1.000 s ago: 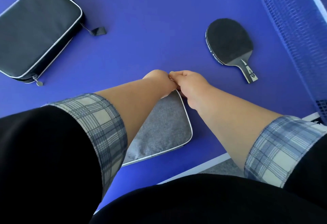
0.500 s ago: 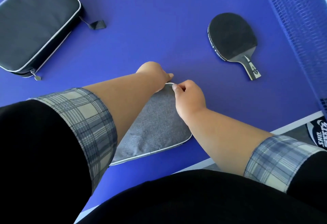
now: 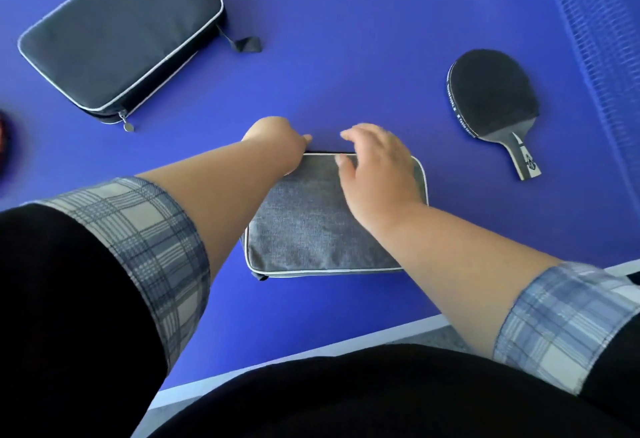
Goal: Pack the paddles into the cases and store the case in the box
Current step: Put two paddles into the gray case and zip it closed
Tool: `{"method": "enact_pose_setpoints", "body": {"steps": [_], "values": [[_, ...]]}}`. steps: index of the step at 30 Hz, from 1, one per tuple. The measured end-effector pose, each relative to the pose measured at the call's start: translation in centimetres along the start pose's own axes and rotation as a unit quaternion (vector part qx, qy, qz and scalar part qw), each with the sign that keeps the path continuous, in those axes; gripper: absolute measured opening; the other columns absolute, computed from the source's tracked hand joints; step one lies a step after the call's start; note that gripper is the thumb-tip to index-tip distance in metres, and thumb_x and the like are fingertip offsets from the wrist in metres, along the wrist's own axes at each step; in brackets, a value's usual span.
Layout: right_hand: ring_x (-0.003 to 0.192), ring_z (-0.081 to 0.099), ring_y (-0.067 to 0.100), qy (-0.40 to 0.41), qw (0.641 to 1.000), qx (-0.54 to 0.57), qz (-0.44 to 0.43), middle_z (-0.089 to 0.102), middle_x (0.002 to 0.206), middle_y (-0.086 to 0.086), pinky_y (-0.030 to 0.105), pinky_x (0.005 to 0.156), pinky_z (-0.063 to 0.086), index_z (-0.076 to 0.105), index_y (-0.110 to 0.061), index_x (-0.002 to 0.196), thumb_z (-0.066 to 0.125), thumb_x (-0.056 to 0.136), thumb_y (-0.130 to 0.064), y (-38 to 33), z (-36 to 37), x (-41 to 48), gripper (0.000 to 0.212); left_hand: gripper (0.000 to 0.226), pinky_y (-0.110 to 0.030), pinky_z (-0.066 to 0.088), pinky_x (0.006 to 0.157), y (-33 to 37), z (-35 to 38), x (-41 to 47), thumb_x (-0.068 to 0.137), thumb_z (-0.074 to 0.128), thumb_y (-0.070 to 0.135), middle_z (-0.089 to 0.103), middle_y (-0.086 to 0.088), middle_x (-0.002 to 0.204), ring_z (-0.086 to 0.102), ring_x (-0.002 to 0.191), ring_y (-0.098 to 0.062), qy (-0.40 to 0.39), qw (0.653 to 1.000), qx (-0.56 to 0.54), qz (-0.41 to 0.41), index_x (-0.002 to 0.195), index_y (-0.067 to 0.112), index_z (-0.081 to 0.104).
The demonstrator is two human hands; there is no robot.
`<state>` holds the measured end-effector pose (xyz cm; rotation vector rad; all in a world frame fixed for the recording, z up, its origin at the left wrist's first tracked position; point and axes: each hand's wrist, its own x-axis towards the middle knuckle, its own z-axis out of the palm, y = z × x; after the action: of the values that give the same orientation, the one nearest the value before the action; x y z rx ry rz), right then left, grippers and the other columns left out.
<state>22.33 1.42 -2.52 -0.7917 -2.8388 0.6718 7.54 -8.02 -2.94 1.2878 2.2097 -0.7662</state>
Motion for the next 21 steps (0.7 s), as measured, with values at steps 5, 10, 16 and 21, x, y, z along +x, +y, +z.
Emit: {"method": "enact_pose_setpoints", "body": {"steps": [5,10,16,21], "values": [[0.152,0.017,0.021,-0.161,0.972,-0.167,-0.041,0.03,0.162,-0.005,0.054,0.122,0.002,0.026,-0.025,0.156,0.023,0.102,-0.053,-2.6,4.3,-1.0,0.061,0.044,-0.035,0.044,0.065,-0.5,1.7,-0.6,0.101,0.04,0.022,0.052,-0.009,0.116,0.054,0.108,-0.029,0.013,0.99,-0.127,-0.061,0.144,0.022,0.039],[0.149,0.023,0.021,-0.136,0.974,-0.18,-0.024,0.039,0.157,-0.005,0.056,0.122,0.003,0.03,-0.026,0.155,0.02,0.101,-0.051,-2.2,4.6,-1.1,0.06,0.036,-0.035,0.038,0.056,-2.8,3.9,-3.0,0.093,0.046,0.005,0.051,-0.009,0.096,0.051,0.092,-0.03,0.002,0.946,-0.276,-0.172,0.128,0.011,0.05],[0.149,0.025,0.022,-0.134,0.974,-0.181,-0.02,0.041,0.155,-0.004,0.059,0.121,0.005,0.032,-0.025,0.154,0.021,0.102,-0.048,-2.6,4.4,-1.1,0.058,0.015,-0.034,0.048,0.064,-4.2,6.9,-6.4,0.092,0.054,0.015,0.055,-0.003,0.077,0.053,0.073,-0.025,-0.028,0.772,-0.578,-0.264,0.1,0.007,0.063],[0.149,0.025,0.023,-0.125,0.974,-0.19,-0.019,0.041,0.156,-0.002,0.059,0.121,0.005,0.034,-0.025,0.153,0.022,0.102,-0.048,-2.5,4.6,-1.0,0.058,0.032,-0.025,0.035,0.046,-2.6,8.9,-9.2,0.096,0.048,0.022,0.052,-0.004,0.062,0.049,0.053,-0.021,-0.029,0.647,-0.697,-0.307,0.067,0.01,0.049]]}}
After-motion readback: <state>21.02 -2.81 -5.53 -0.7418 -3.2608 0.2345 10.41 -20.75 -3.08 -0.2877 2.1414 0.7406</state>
